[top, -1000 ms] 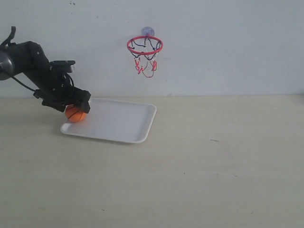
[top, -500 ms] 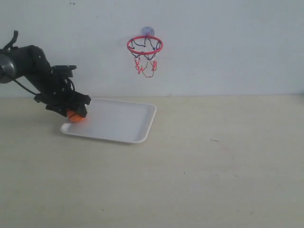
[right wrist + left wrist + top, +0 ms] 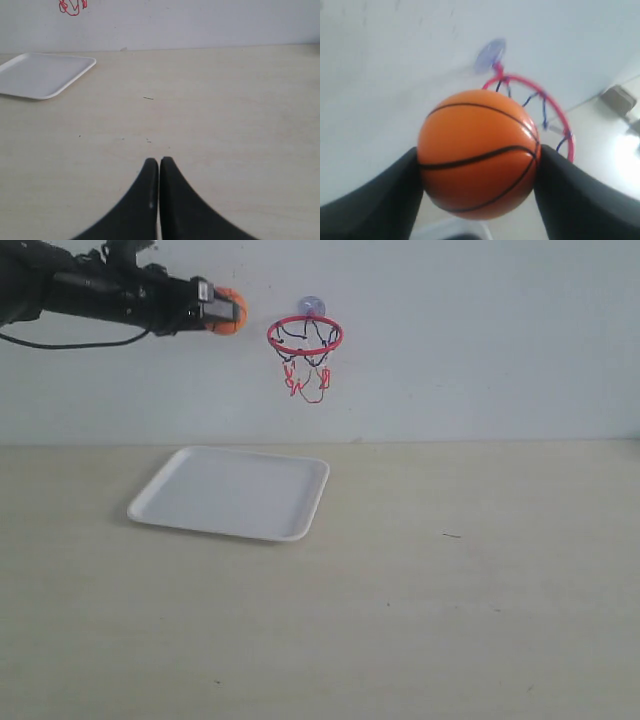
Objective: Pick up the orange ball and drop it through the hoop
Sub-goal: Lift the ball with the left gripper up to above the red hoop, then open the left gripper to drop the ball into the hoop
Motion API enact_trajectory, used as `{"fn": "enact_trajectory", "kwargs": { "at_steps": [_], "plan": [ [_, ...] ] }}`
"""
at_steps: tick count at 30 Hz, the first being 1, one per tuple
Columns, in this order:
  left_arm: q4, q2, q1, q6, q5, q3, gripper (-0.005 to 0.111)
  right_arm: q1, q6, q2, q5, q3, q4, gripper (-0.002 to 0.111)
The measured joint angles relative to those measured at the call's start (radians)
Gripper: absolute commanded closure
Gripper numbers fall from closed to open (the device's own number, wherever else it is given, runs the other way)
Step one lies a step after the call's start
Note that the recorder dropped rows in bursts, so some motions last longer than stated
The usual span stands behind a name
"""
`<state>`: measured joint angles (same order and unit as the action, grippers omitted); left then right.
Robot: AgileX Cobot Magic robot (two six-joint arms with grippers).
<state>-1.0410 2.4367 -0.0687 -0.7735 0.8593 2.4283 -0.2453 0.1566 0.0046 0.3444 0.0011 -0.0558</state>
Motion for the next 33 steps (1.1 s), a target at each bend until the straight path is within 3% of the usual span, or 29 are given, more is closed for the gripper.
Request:
{"fn": "enact_trajectory", "kwargs": {
  "at_steps": [14, 30, 33],
  "plan": [
    [-0.293, 0.050, -0.087, -0.155, -0.094, 0.020, 0.103, 0.000, 0.000, 0.000, 0.000, 0.000, 0.000, 0.109],
    [-0.428, 0.124, -0.133, -0.206, -0.148, 0.020, 0.103, 0.000, 0.002, 0.000, 0.000, 0.000, 0.000, 0.109],
    [-0.432, 0.126, -0.137, -0.206, -0.159, 0.020, 0.098, 0.000, 0.002, 0.000, 0.000, 0.000, 0.000, 0.109]
  ]
}}
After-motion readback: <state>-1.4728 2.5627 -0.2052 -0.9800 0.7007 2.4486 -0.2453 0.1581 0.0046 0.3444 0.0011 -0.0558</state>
